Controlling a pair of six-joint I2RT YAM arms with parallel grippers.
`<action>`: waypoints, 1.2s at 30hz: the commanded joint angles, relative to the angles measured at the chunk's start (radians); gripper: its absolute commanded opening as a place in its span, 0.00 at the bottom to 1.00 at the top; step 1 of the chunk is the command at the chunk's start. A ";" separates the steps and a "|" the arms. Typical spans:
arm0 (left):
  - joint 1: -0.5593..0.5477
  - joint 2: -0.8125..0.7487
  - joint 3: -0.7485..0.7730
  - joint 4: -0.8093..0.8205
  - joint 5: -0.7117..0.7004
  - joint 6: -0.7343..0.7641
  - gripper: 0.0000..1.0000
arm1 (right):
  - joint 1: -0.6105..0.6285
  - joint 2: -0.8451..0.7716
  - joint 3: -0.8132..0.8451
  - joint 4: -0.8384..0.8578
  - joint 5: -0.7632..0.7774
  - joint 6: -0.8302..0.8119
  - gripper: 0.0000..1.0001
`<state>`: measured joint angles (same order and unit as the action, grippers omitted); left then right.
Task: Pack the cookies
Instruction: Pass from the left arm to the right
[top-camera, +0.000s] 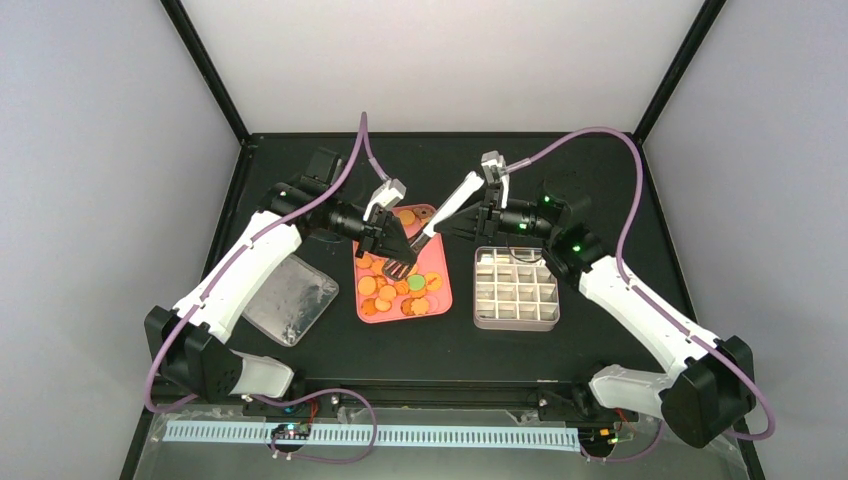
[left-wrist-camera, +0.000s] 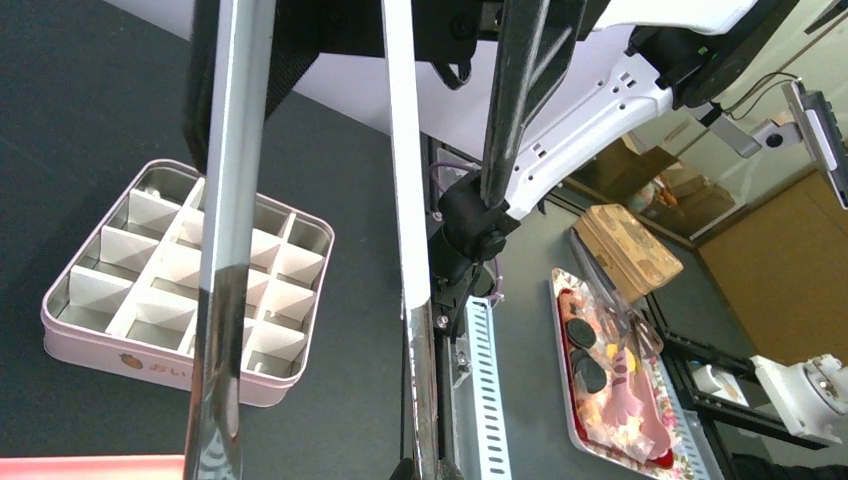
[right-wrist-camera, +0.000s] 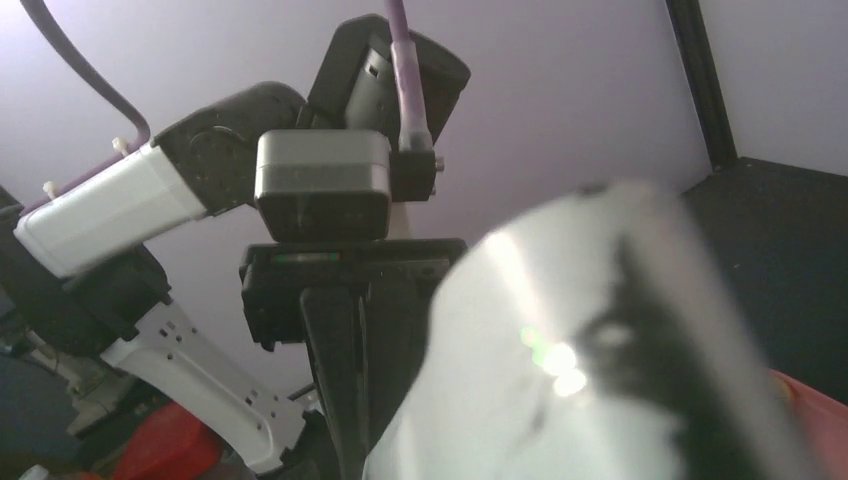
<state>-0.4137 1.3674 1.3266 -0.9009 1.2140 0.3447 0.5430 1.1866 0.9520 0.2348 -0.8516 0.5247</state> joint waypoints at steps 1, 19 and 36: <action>0.001 -0.017 0.041 0.005 0.004 0.007 0.02 | 0.002 0.024 0.032 0.121 0.041 0.086 0.57; 0.003 -0.023 0.038 0.019 -0.009 0.006 0.01 | 0.003 0.012 -0.008 0.110 -0.039 0.076 0.34; 0.131 0.015 0.050 -0.088 -0.448 0.097 0.88 | 0.023 -0.091 -0.008 -0.195 0.327 -0.195 0.28</action>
<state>-0.3660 1.3682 1.3407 -0.9257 0.9512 0.3893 0.5480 1.1110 0.9295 0.1219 -0.6571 0.4305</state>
